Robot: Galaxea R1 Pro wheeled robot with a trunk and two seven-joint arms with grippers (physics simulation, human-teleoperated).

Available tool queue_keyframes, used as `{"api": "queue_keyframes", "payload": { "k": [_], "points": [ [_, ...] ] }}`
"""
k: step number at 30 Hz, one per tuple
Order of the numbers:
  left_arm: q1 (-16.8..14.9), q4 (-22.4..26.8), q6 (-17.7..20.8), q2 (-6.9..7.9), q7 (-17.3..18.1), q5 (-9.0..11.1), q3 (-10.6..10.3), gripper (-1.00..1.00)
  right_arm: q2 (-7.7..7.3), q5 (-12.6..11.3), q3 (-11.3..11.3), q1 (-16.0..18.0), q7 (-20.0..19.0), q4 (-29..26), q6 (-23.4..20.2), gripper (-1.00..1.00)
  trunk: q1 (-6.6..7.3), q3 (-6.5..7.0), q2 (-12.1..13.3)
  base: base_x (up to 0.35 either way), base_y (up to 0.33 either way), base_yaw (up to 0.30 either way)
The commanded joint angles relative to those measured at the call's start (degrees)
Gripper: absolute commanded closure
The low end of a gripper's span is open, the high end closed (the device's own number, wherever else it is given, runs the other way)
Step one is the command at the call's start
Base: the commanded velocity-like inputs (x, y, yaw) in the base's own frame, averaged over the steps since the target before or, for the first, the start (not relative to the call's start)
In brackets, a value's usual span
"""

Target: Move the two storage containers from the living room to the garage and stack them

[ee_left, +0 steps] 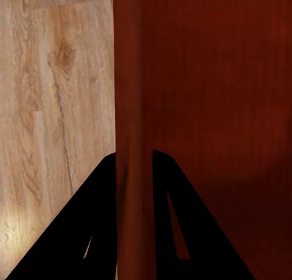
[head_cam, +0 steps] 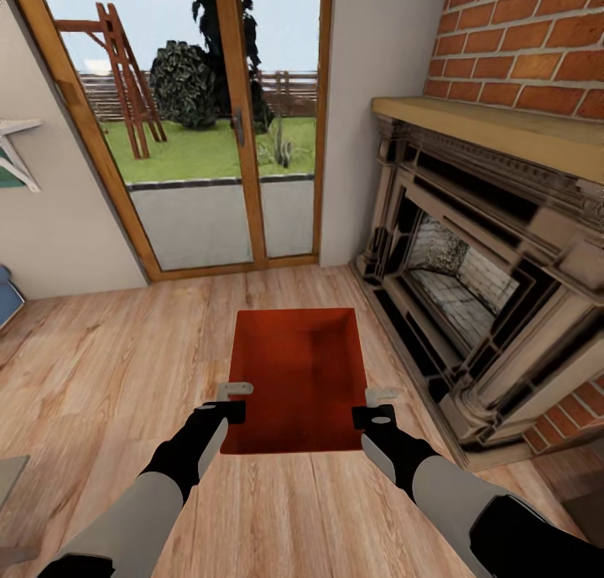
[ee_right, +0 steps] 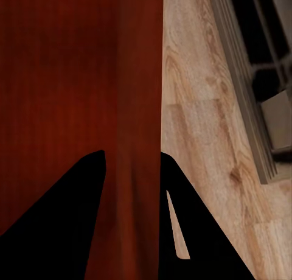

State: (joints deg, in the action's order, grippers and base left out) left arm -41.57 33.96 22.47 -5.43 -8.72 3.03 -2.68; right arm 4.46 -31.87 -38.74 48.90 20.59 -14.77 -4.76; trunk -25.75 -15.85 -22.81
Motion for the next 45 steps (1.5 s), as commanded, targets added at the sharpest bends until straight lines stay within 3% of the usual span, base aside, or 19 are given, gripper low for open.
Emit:
{"api": "queue_keyframes", "payload": {
  "k": [1,45],
  "points": [
    [-0.01,0.05,0.31,-0.02,-0.69,0.31,-0.22,1.0,0.02,0.14,0.41,0.06,0.32,-1.4,-0.42,1.0,-0.03,-0.01,-0.11,0.0,0.0,0.0],
    [0.0,0.05,0.3,-0.02,-0.69,0.25,-0.19,1.0,0.0,0.14,0.39,0.07,0.32,-1.4,-0.42,1.0,-0.03,3.94,-0.11,0.0,0.0,0.0]
  ]
}}
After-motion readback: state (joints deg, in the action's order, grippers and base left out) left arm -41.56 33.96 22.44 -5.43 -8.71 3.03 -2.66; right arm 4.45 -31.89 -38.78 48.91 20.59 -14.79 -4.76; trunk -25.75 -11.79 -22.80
